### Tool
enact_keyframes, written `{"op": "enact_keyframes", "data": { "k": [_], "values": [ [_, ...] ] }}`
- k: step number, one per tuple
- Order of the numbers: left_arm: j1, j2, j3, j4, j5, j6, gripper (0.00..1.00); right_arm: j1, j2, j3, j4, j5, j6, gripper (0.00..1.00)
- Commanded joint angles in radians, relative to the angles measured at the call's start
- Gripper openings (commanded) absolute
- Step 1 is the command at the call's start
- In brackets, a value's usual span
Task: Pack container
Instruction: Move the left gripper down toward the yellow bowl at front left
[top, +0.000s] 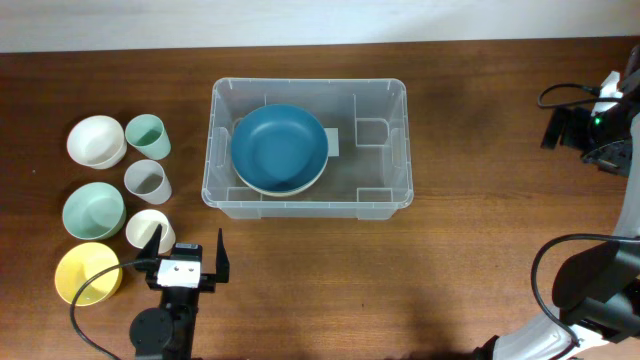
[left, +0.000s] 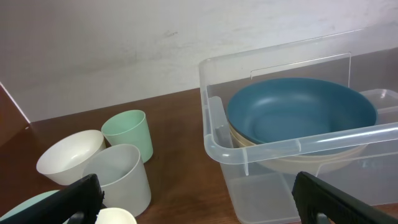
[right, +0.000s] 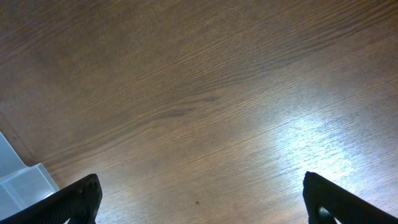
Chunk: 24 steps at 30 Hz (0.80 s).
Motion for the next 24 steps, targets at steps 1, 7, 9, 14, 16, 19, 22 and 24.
{"op": "enact_keyframes", "data": {
  "k": [1, 7, 9, 14, 16, 19, 22, 24],
  "values": [
    [0.003, -0.008, -0.008, 0.003, 0.008, 0.012, 1.0, -0.003, 0.003, -0.006, 0.003, -0.002, 0.007, 0.99],
    [0.003, -0.008, -0.008, 0.003, 0.007, 0.012, 1.0, -0.003, 0.003, -0.006, 0.003, -0.002, 0.007, 0.99],
    [0.003, -0.008, -0.008, 0.012, 0.009, 0.012, 1.0, -0.003, 0.003, -0.006, 0.003, -0.002, 0.007, 0.99],
    [0.003, -0.008, 0.008, 0.08, 0.096, 0.012, 1.0, -0.003, 0.003, -0.006, 0.003, -0.002, 0.007, 0.99],
    [0.004, -0.004, 0.042, 0.078, 0.086, 0.013, 1.0, -0.003, 0.003, -0.006, 0.003, -0.002, 0.007, 0.99],
    [0.005, 0.035, 0.12, 0.04, 0.037, 0.013, 1.0, -0.003, 0.003, -0.006, 0.003, -0.002, 0.007, 0.99],
    [0.005, 0.137, 0.272, -0.099, -0.055, 0.013, 1.0, -0.003, 0.003, -0.006, 0.003, -0.002, 0.007, 0.99],
    [0.005, 0.238, 0.409, -0.238, -0.11, 0.018, 1.0, -0.003, 0.003, -0.006, 0.003, -0.002, 0.007, 0.99]
  ]
}}
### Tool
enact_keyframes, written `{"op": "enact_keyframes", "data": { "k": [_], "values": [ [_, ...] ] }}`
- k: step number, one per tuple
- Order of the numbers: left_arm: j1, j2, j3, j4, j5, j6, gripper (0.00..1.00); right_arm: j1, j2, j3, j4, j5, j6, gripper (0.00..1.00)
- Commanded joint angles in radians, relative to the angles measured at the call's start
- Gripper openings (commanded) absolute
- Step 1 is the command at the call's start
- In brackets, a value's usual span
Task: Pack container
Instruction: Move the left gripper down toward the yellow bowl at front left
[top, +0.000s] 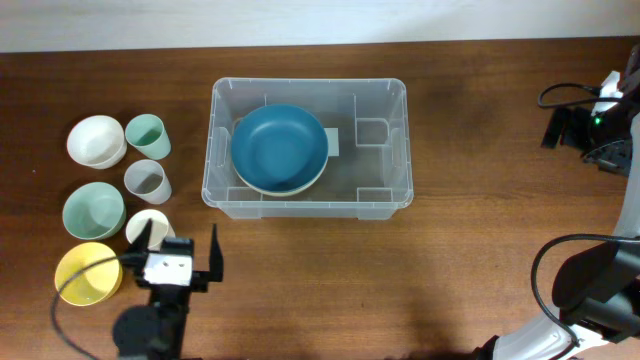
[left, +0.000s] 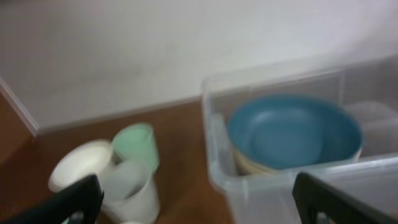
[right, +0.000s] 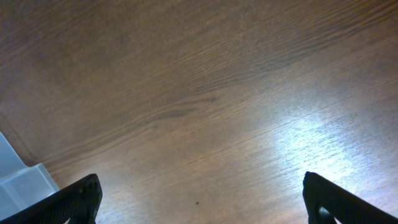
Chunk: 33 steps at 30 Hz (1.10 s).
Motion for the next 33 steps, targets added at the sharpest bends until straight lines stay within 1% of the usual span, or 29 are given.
{"op": "enact_keyframes", "data": {
  "k": [1, 3, 5, 6, 8, 11, 13, 15, 17, 19, 21, 22, 23, 25, 26, 28, 29, 31, 33],
  "values": [
    [0.004, 0.162, 0.246, -0.152, -0.106, 0.036, 1.0, -0.003, 0.003, -0.006, 0.002, -0.002, 0.008, 0.99],
    [0.004, 0.256, 0.376, -0.241, -0.08, 0.067, 1.0, -0.003, 0.003, -0.006, 0.002, -0.002, 0.008, 0.99],
    [0.004, 0.327, 0.478, -0.29, -0.064, 0.065, 1.0, -0.003, 0.003, -0.006, 0.002, -0.002, 0.008, 0.99],
    [0.004, 0.352, 0.52, -0.315, -0.07, 0.071, 1.0, -0.003, 0.003, -0.006, 0.002, -0.002, 0.008, 0.99],
    [0.008, 0.392, 0.584, -0.343, -0.144, 0.055, 1.0, -0.003, 0.003, -0.006, 0.002, -0.002, 0.008, 0.99],
    [0.032, 0.441, 0.687, -0.442, -0.341, -0.132, 1.0, -0.003, 0.003, -0.006, 0.002, -0.002, 0.008, 0.99],
    [0.062, 0.472, 0.755, -0.519, -0.378, -0.186, 1.0, -0.003, 0.003, -0.006, 0.002, -0.002, 0.008, 0.99],
    [0.095, 0.503, 0.815, -0.593, -0.366, -0.225, 1.0, -0.003, 0.003, -0.006, 0.002, -0.002, 0.008, 0.99],
    [0.117, 0.526, 0.84, -0.634, -0.348, -0.232, 1.0, -0.003, 0.003, -0.006, 0.002, -0.002, 0.008, 0.99],
    [0.122, 0.536, 0.839, -0.636, -0.323, -0.232, 1.0, -0.003, 0.003, -0.006, 0.002, -0.002, 0.008, 0.99],
    [0.121, 0.546, 0.839, -0.642, -0.22, -0.232, 1.0, -0.003, 0.003, -0.006, 0.002, -0.002, 0.008, 0.99],
    [0.121, 0.549, 0.839, -0.671, -0.172, -0.23, 1.0, -0.003, 0.003, -0.006, 0.002, -0.002, 0.008, 0.99],
    [0.121, 0.55, 0.838, -0.684, -0.171, -0.22, 1.0, -0.003, 0.003, -0.006, 0.002, -0.002, 0.008, 0.99],
    [0.121, 0.556, 0.837, -0.69, -0.237, -0.226, 1.0, -0.003, 0.003, -0.006, 0.002, -0.002, 0.008, 0.99],
    [0.124, 0.558, 0.838, -0.695, -0.299, -0.273, 1.0, -0.003, 0.003, -0.006, 0.002, -0.002, 0.008, 0.99],
    [0.145, 0.562, 0.84, -0.726, -0.433, -0.458, 1.0, -0.003, 0.003, -0.006, 0.002, -0.002, 0.008, 0.99],
    [0.158, 0.566, 0.842, -0.739, -0.444, -0.502, 1.0, -0.003, 0.003, -0.006, 0.002, -0.002, 0.008, 0.99],
    [0.204, 0.585, 0.845, -0.754, -0.423, -0.566, 1.0, -0.003, 0.003, -0.006, 0.002, -0.002, 0.008, 0.99],
    [0.268, 0.618, 0.845, -0.764, -0.365, -0.573, 1.0, -0.003, 0.003, -0.006, 0.002, -0.002, 0.008, 0.99]
  ]
}}
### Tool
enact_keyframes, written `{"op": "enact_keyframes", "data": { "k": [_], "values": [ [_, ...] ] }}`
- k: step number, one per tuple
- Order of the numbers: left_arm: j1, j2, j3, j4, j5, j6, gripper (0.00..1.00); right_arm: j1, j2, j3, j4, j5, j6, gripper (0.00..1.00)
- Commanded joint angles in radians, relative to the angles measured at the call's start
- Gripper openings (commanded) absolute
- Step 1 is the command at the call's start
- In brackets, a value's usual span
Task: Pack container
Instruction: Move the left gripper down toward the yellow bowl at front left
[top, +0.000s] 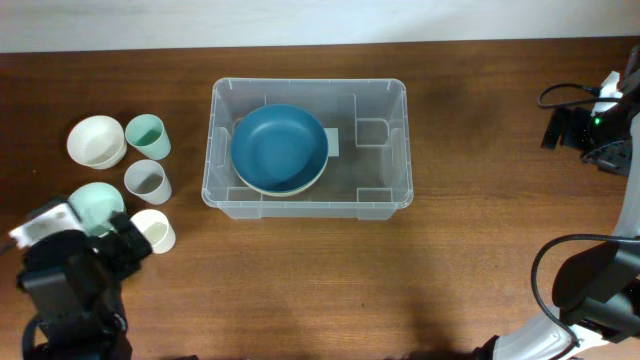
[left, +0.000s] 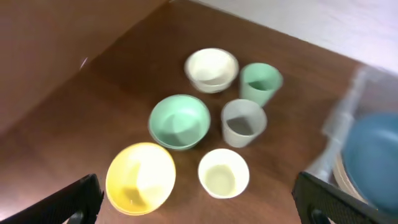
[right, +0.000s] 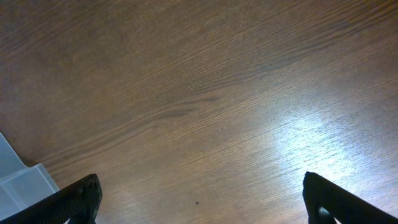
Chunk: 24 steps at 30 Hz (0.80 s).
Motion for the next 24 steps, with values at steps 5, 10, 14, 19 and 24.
{"op": "enact_keyframes", "data": {
  "k": [5, 10, 14, 19, 24],
  "values": [
    [0.273, 0.185, 0.018, -0.04, 0.116, -0.124, 1.0, -0.003, 0.003, -0.005, 0.001, -0.002, 0.008, 0.99],
    [0.497, 0.308, 0.018, -0.054, 0.242, -0.162, 1.0, -0.003, 0.003, -0.005, 0.001, -0.002, 0.008, 0.99],
    [0.684, 0.362, 0.017, -0.077, 0.288, -0.274, 1.0, -0.003, 0.003, -0.005, 0.001, -0.002, 0.008, 0.99],
    [0.808, 0.43, 0.017, -0.111, 0.299, -0.276, 1.0, -0.003, 0.003, -0.005, 0.001, -0.002, 0.008, 0.99],
    [0.823, 0.538, 0.017, -0.121, 0.299, -0.277, 1.0, -0.003, 0.003, -0.005, 0.001, -0.002, 0.008, 0.99]
  ]
}}
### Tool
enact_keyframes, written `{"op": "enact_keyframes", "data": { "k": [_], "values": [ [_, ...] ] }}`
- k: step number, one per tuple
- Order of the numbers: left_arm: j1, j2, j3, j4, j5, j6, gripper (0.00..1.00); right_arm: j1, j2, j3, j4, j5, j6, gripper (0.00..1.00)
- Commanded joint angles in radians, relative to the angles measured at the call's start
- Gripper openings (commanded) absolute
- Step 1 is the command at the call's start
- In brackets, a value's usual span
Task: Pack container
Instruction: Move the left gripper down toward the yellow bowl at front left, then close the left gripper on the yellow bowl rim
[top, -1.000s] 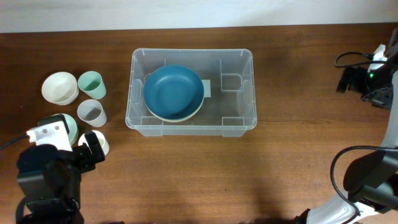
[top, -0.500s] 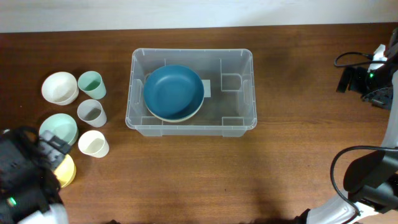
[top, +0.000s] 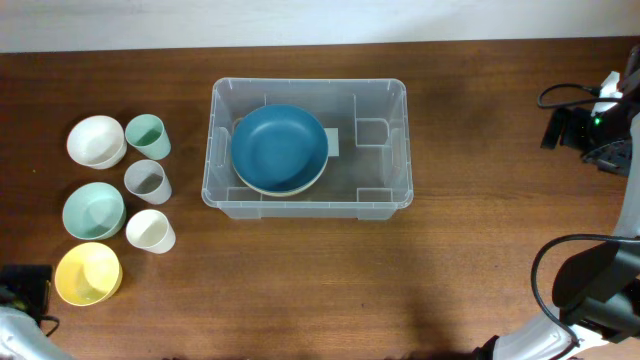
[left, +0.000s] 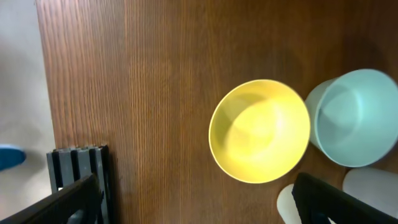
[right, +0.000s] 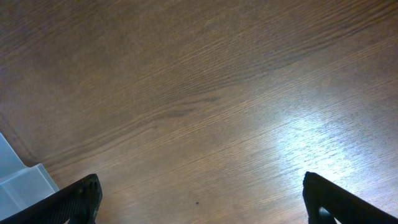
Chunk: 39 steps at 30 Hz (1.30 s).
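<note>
The clear plastic container (top: 310, 150) stands mid-table with a blue bowl (top: 279, 148) stacked on a cream bowl inside it. On the left lie a white bowl (top: 96, 140), a green cup (top: 147, 135), a grey cup (top: 147, 181), a green bowl (top: 93, 210), a white cup (top: 150, 230) and a yellow bowl (top: 88, 273). My left gripper (left: 196, 205) is open high above the table's front left corner, the yellow bowl (left: 260, 130) and green bowl (left: 356, 118) ahead of it. My right gripper (right: 202, 208) is open over bare wood.
The table's left edge (left: 43, 93) shows in the left wrist view, with floor beyond it. A corner of the container (right: 22, 180) shows in the right wrist view. The right arm (top: 600, 125) and its cables sit at the table's right edge.
My left arm has gone from over the yellow bowl to the table's front left corner. Its camera now looks straight down on the yellow bowl. The right arm has not moved.
My left gripper stood open low at the table's front beside the white cup, facing the container. It then sat slightly further left. Later it was over the yellow bowl, looking down at the bowls and cups. Now it is at the front left corner. Nothing was picked up.
</note>
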Motion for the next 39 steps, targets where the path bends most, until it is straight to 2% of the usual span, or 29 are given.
{"op": "enact_keyframes", "data": {
  "k": [1, 12, 17, 20, 30, 32, 39],
  "values": [
    [0.007, 0.085, 0.011, 0.006, 0.02, -0.016, 1.0, -0.003, 0.003, -0.004, 0.001, -0.002, 0.008, 0.99],
    [0.007, 0.357, 0.011, 0.04, 0.029, -0.016, 0.99, -0.003, 0.003, -0.004, 0.001, -0.002, 0.008, 0.99],
    [0.006, 0.452, 0.011, 0.079, 0.089, -0.015, 0.99, -0.003, 0.003, -0.004, 0.001, -0.002, 0.008, 0.99],
    [0.006, 0.49, 0.011, 0.114, 0.09, 0.0, 0.95, -0.003, 0.003, -0.004, 0.001, -0.002, 0.008, 0.99],
    [-0.004, 0.501, -0.002, 0.179, 0.087, 0.0, 0.93, -0.003, 0.003, -0.004, 0.001, -0.002, 0.008, 0.99],
    [-0.016, 0.501, -0.019, 0.202, 0.087, 0.018, 0.9, -0.003, 0.003, -0.004, 0.001, -0.002, 0.008, 0.99],
    [-0.089, 0.501, -0.087, 0.269, 0.087, 0.018, 0.89, -0.003, 0.003, -0.004, 0.001, -0.002, 0.008, 0.99]
  ]
}}
